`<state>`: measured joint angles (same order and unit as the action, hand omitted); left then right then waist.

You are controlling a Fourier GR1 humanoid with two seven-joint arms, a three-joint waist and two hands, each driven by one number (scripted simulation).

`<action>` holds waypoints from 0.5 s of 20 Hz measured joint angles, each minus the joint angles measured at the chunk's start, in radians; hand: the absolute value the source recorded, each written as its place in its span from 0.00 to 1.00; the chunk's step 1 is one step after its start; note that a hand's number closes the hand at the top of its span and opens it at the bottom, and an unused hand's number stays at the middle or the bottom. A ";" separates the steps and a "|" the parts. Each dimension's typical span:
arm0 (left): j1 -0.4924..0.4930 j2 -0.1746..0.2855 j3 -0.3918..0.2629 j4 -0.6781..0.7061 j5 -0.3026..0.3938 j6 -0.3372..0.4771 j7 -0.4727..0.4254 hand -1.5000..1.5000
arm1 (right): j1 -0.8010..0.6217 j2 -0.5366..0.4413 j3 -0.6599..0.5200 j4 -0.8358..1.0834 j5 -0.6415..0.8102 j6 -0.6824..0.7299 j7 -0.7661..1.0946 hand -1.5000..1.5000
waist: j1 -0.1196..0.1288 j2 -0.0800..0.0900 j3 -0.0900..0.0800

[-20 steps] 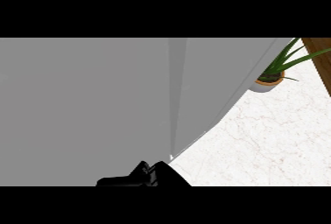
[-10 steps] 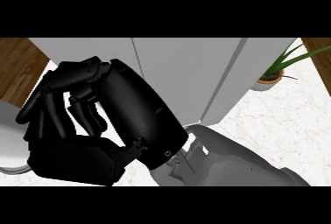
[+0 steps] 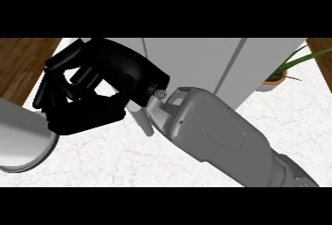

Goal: Pick up the wine, place it into the cabinet and close the cabinet

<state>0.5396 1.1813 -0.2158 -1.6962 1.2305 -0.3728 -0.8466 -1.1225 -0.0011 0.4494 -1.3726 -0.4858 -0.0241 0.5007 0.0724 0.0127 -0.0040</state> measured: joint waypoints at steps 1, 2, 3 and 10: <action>0.001 -0.002 0.004 -0.003 0.000 0.001 0.005 0.00 | -0.003 -0.001 0.006 0.025 -0.028 0.052 0.011 1.00 | 0.001 0.000 0.000; 0.001 -0.005 0.008 0.000 -0.002 -0.001 0.007 0.00 | -0.009 0.000 0.012 0.051 -0.053 0.102 0.022 1.00 | 0.002 0.001 -0.001; 0.001 -0.007 0.011 0.001 -0.004 -0.005 0.013 0.00 | -0.020 0.000 0.013 0.082 -0.079 0.147 0.033 1.00 | 0.004 0.001 -0.001; 0.023 -0.040 0.048 0.017 -0.007 -0.039 0.041 0.00 | -0.073 0.001 -0.001 0.286 -0.220 0.371 0.053 1.00 | -0.012 -0.006 0.002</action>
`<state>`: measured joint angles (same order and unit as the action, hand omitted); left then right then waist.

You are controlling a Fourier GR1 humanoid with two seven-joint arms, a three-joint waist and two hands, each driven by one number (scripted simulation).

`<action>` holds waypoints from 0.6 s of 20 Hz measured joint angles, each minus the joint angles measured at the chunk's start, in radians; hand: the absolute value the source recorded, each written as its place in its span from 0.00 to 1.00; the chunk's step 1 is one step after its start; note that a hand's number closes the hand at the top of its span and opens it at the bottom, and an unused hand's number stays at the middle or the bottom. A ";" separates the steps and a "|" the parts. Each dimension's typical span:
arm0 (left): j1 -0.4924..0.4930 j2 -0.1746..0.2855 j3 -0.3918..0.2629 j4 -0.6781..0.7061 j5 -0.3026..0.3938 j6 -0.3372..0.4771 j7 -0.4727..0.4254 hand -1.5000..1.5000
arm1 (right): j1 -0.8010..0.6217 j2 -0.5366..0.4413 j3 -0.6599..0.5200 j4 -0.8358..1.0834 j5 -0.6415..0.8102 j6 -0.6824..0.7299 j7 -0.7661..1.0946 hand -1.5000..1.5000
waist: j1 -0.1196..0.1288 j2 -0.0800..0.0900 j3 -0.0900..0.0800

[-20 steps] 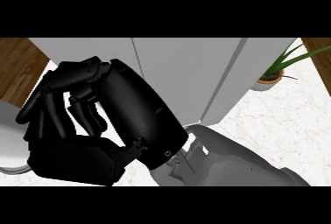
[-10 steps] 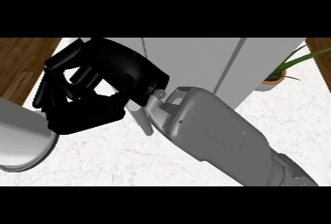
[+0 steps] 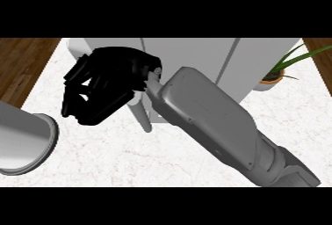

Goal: Pick up the wine, place it into the cabinet and close the cabinet

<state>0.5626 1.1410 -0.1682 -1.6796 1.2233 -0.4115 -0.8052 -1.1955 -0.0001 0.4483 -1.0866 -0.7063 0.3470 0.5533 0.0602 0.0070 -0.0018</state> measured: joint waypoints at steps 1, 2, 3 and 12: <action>0.006 -0.004 0.007 -0.003 -0.001 -0.003 0.005 0.00 | 0.000 0.000 -0.003 0.022 -0.016 0.018 -0.007 1.00 | -0.002 -0.001 0.000; 0.012 -0.004 0.016 -0.002 -0.005 -0.012 0.012 0.00 | -0.002 0.000 -0.002 0.044 -0.030 0.030 -0.019 1.00 | -0.002 -0.001 0.000; 0.011 -0.012 0.022 0.005 -0.012 -0.019 0.014 0.00 | -0.013 0.000 -0.008 0.069 -0.047 0.042 -0.027 1.00 | -0.003 -0.001 0.000; 0.013 -0.061 0.066 0.023 -0.037 -0.042 0.064 0.00 | -0.073 0.001 -0.050 0.249 -0.111 0.172 -0.127 1.00 | -0.005 -0.012 -0.004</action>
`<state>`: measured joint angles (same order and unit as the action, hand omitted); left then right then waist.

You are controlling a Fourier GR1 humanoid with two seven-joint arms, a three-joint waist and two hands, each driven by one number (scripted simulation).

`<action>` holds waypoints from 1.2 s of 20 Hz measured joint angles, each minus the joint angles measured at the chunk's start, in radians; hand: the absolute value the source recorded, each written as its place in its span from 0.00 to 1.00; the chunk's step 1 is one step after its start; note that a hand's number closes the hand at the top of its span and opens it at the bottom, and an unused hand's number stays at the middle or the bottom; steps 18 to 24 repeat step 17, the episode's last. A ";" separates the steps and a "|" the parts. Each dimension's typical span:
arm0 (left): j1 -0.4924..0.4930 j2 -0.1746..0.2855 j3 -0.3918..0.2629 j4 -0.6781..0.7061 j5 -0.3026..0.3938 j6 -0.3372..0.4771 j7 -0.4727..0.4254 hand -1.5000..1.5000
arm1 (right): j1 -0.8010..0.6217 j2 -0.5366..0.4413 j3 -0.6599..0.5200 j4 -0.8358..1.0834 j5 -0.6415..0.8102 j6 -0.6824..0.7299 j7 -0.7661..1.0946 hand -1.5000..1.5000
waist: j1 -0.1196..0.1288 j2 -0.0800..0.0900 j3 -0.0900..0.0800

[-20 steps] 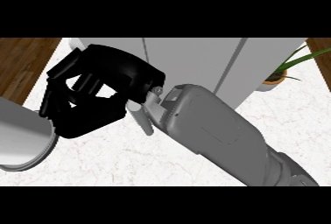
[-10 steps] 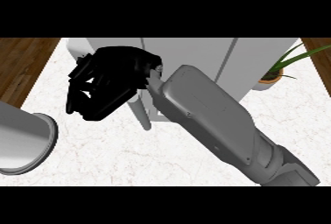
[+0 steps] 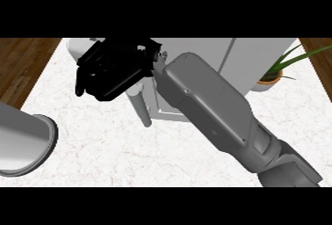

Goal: Pick up the wine, place it into the cabinet and close the cabinet

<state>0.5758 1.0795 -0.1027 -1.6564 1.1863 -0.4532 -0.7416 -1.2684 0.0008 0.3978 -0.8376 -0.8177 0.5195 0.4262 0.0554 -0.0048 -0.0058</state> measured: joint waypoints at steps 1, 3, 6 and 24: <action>0.001 -0.001 0.005 -0.001 -0.001 -0.005 0.007 0.00 | -0.002 0.000 -0.005 0.012 -0.003 0.010 -0.007 1.00 | 0.001 -0.002 -0.003; -0.003 -0.011 0.013 -0.004 -0.003 -0.005 0.015 0.00 | -0.009 0.000 -0.014 0.037 -0.010 0.029 -0.018 1.00 | 0.002 -0.005 -0.007; -0.002 -0.015 0.027 -0.004 -0.013 -0.010 0.030 0.00 | -0.012 0.000 -0.021 0.060 0.008 0.036 -0.052 1.00 | 0.005 -0.010 -0.011; 0.002 -0.031 0.057 -0.022 -0.040 0.003 0.057 0.00 | 0.013 -0.004 -0.018 0.054 0.091 0.003 -0.172 1.00 | 0.012 -0.017 -0.026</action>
